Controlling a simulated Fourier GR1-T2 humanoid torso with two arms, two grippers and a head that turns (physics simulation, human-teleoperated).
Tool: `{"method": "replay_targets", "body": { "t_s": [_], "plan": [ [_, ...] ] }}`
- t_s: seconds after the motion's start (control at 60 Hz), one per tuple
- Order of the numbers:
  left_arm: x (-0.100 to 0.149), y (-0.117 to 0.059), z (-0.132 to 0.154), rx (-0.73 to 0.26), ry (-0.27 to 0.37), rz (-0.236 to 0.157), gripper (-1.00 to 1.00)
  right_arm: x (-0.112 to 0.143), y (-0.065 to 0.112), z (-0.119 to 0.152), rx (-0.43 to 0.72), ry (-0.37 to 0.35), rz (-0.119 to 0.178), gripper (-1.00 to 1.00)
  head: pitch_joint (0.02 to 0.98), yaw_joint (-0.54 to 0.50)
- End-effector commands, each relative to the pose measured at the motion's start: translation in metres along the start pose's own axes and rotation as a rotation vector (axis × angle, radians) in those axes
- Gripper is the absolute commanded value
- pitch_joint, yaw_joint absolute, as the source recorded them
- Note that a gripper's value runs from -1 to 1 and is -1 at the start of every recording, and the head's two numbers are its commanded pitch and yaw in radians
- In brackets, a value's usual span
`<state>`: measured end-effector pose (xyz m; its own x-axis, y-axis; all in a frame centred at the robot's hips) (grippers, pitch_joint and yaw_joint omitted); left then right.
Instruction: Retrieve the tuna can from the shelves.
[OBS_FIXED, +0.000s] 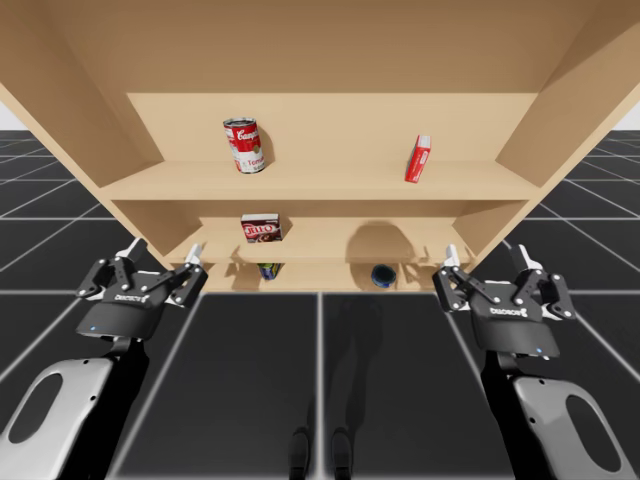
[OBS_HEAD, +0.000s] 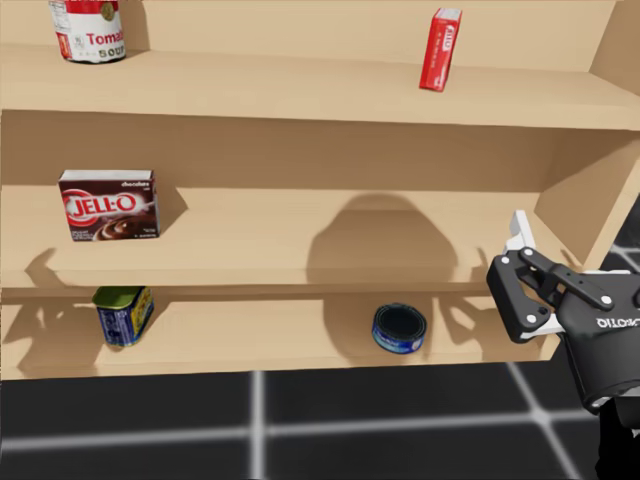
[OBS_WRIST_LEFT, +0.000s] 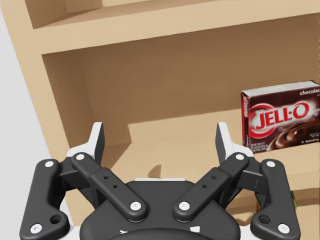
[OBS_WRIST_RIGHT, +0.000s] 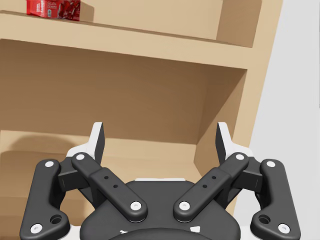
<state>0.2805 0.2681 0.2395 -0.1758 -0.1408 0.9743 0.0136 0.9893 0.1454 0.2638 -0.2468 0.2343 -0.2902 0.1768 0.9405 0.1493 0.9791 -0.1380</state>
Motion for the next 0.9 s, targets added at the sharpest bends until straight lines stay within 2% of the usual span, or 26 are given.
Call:
{"method": "replay_targets", "body": {
  "t_s": [0.017,0.1,0.267,0.4,0.467,0.517,0.55,0.567,0.633,0.7,0.733,0.8,0.833,0.85,0.9],
  "plan": [
    [-0.001,-0.002,0.0,-0.006,0.003,-0.004,-1.0,-0.002,0.001,0.0,0.007,0.002,0.022,-1.0,0.662,-0.18],
    [0.0,-0.002,0.0,-0.009,0.003,-0.002,-1.0,-0.003,0.002,0.0,0.007,0.001,0.031,-1.0,0.702,-0.23],
    [0.0,-0.003,0.0,-0.013,0.002,0.001,-1.0,-0.004,0.002,-0.001,0.007,0.001,0.039,-1.0,0.758,-0.27],
    [0.0,-0.003,0.0,-0.017,0.002,0.007,-1.0,-0.003,0.004,0.0,0.023,0.003,0.016,-1.0,0.771,-0.28],
    [0.001,-0.003,0.0,-0.017,0.001,0.009,-1.0,-0.002,0.005,0.001,0.032,0.023,-0.006,-1.0,0.769,-0.28],
    [0.001,-0.003,0.0,-0.015,0.001,0.011,-1.0,-0.001,0.005,0.003,0.035,0.033,-0.008,-1.0,0.765,-0.28],
    [0.0,-0.002,0.0,-0.013,0.003,0.012,-1.0,0.001,0.004,0.006,0.039,0.041,-0.017,-1.0,0.761,-0.28],
    [0.001,-0.002,0.0,-0.012,0.003,0.013,-1.0,0.003,0.004,0.009,0.047,0.048,-0.031,-1.0,0.759,-0.28],
    [0.0,-0.002,0.0,-0.01,0.005,0.017,-1.0,0.005,0.004,0.015,0.07,0.067,-0.032,-1.0,0.756,-0.28],
    [0.0,-0.002,0.0,-0.01,0.007,0.018,-1.0,0.006,0.008,0.024,0.13,0.118,-0.073,-1.0,0.755,-0.28],
    [0.0,-0.002,0.0,-0.01,0.008,0.018,-1.0,0.005,0.01,0.029,0.155,0.139,-0.062,-1.0,0.752,-0.28],
    [0.0,-0.001,0.0,-0.009,0.01,0.019,-1.0,0.0,0.013,0.038,0.205,0.196,-0.106,-1.0,0.751,-0.28],
    [0.0,-0.001,0.0,-0.008,0.01,0.019,-1.0,-0.002,0.014,0.041,0.22,0.201,-0.096,-1.0,0.75,-0.28],
    [-0.001,-0.001,0.0,-0.008,0.011,0.019,-1.0,-0.006,0.015,0.045,0.22,0.192,-0.08,-1.0,0.75,-0.28],
    [-0.001,-0.001,0.0,-0.009,0.011,0.02,-1.0,-0.009,0.016,0.046,0.224,0.201,-0.088,-1.0,0.751,-0.28]
  ]
}}
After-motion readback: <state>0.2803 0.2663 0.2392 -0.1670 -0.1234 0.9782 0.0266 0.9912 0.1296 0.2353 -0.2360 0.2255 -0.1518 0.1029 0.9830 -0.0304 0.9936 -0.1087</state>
